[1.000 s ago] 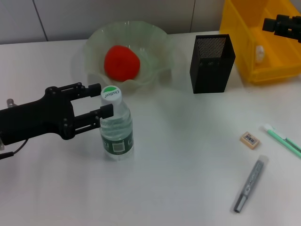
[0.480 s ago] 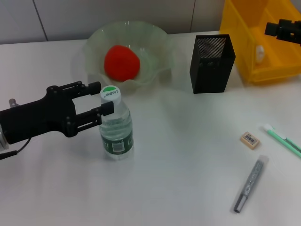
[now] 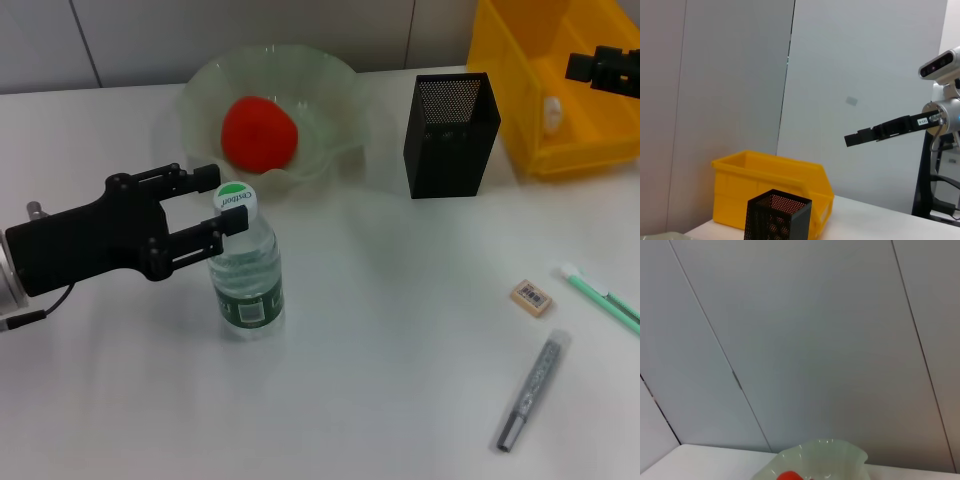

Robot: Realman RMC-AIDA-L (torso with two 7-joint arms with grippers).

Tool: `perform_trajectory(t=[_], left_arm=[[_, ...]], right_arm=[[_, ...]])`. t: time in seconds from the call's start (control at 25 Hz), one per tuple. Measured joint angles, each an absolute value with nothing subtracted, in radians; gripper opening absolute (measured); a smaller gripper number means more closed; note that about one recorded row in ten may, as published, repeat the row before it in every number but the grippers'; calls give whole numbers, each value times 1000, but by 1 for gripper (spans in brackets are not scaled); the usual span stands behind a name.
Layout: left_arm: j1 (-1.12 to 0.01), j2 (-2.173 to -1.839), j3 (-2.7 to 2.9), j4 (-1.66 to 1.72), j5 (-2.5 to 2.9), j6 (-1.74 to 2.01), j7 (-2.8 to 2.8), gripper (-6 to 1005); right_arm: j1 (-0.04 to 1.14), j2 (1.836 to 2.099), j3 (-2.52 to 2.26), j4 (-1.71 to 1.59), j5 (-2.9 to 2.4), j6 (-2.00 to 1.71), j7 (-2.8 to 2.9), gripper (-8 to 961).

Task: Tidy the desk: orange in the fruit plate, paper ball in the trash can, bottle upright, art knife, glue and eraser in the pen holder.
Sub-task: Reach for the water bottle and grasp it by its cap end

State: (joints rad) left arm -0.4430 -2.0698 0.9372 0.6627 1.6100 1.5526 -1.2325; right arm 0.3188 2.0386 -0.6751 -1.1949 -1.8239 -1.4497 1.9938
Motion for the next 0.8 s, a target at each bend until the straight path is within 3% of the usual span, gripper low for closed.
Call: perform_trajectory(t=[0.8], left_arm=[[-462,-2071,938,611,1601,1548,-1216,610]], right_arm=[[316,2039,-647,-1170,-1825,-1453,1979,587]])
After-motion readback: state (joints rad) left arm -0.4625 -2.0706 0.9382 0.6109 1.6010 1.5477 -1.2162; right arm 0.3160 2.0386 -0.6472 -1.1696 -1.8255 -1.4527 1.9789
